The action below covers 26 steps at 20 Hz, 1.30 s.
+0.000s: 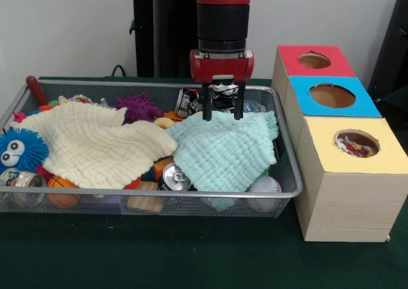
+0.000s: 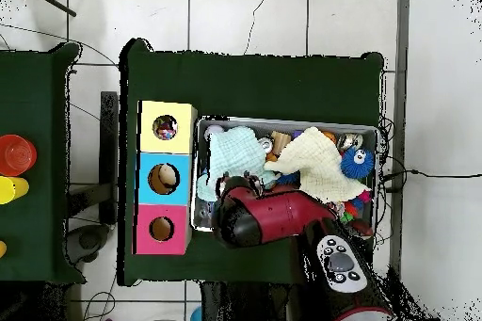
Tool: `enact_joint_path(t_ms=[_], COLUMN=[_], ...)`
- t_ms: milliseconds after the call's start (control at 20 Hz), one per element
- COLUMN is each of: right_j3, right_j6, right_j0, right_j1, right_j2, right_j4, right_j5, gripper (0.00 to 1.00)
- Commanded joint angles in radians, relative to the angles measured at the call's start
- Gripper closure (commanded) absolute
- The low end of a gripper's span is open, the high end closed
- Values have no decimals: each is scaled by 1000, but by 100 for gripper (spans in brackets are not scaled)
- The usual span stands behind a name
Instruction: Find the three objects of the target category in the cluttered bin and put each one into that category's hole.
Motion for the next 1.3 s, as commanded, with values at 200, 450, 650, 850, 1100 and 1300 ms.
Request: enact_joint_path(t_ms=[200,450,650,850,1100,1300], right_j3=[-77,-89,-93,-93,-95,-104], right_j6=[63,25,24,11,-7,-22], right_j0=[-5,-49,-56,-72,-81,-85], right_j1=[55,84,90,90,90,98], right_j2=[5,82,98,124,138,142], right_j4=[-57,-84,-94,-96,-92,-105], right_j5=[-107,-129,-131,-96,-48,-39], gripper=[0,0,0,0,0,100])
